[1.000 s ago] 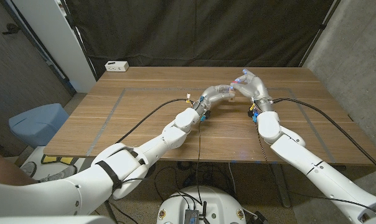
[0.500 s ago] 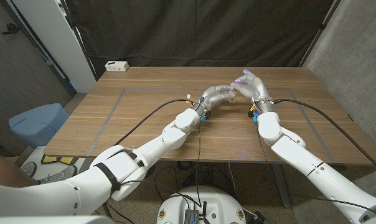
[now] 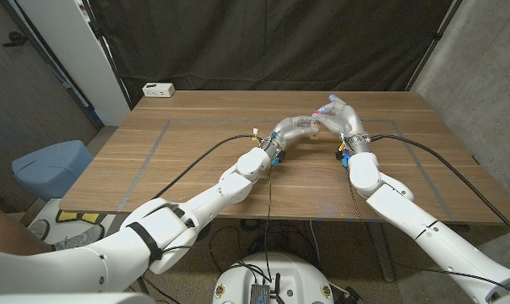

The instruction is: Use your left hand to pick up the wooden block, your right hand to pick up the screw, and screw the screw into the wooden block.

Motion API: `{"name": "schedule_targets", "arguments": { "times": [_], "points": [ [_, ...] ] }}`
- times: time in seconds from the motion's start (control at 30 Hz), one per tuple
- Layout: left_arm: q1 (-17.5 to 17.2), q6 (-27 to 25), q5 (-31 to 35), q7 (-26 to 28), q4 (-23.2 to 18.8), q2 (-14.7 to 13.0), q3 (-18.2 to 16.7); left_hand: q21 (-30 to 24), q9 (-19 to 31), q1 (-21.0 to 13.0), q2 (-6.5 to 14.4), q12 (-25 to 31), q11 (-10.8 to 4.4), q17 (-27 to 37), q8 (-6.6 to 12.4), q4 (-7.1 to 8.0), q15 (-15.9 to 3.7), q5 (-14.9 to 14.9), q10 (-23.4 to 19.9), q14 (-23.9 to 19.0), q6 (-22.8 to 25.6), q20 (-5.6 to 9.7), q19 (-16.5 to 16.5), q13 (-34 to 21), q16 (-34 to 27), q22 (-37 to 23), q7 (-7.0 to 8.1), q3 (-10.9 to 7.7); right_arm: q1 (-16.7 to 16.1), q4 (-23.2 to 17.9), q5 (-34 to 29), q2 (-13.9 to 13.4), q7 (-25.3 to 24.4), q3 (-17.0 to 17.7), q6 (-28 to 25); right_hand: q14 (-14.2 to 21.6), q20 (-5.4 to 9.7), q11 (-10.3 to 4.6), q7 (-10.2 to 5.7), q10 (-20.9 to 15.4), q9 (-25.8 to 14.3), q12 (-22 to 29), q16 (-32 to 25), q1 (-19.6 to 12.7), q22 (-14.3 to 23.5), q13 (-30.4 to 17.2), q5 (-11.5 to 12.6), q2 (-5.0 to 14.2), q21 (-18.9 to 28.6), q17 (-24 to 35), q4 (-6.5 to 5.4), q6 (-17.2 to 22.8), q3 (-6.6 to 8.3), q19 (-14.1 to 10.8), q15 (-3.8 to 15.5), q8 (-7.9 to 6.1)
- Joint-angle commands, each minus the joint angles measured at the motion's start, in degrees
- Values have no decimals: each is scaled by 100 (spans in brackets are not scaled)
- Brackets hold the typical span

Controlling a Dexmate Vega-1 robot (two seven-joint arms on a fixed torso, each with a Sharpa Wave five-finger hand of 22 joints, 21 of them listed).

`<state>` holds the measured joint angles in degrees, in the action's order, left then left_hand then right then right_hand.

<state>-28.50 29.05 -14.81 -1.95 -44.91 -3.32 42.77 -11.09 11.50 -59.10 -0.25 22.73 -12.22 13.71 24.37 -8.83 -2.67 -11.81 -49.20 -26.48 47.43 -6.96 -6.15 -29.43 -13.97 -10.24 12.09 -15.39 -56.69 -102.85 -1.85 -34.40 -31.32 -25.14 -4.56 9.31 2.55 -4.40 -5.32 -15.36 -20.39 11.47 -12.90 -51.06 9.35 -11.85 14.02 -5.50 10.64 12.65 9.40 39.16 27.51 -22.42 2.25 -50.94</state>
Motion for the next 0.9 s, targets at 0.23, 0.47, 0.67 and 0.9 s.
{"name": "schedule_targets", "arguments": {
  "times": [0.23,0.47,0.67,0.9],
  "points": [
    [67,70,-28,-73,162,44,-12,-53,61,157,363,32,-45,12,43,38,-605,-37,-103,-51,471,10,-36,-390,7,-16,-161,-1,48,100,8,40,12,-52,12,72,162,-14,2,-54,1,-1,9,17,12,-19,44,40,0,27,-26,-17,20,-37,242,-39],
    [84,67,-38,-81,205,69,-12,-52,61,152,364,25,-45,11,38,35,-602,-38,-99,-53,462,11,-35,-390,8,-16,-171,-2,57,125,28,47,18,-57,14,71,165,5,-2,-52,9,-2,11,2,12,-19,45,45,0,25,-19,-21,26,-37,245,-46],
    [124,90,-23,-73,287,103,-3,-52,61,163,369,30,-45,12,37,43,-602,-39,-114,-52,460,2,-35,-396,9,-16,-169,-1,73,172,46,62,14,-59,33,78,162,3,0,-56,8,-1,10,-1,12,-20,45,45,0,23,-17,-16,28,-38,242,-61],
    [184,121,-35,-104,417,160,1,-52,61,155,370,27,-45,14,36,38,-603,-41,-113,-51,460,1,-34,-399,9,-16,-167,-2,87,218,60,59,18,-59,68,73,163,-6,2,-54,7,-2,14,3,12,-20,45,41,0,23,-17,-25,28,-37,243,-71]
  ]
}}
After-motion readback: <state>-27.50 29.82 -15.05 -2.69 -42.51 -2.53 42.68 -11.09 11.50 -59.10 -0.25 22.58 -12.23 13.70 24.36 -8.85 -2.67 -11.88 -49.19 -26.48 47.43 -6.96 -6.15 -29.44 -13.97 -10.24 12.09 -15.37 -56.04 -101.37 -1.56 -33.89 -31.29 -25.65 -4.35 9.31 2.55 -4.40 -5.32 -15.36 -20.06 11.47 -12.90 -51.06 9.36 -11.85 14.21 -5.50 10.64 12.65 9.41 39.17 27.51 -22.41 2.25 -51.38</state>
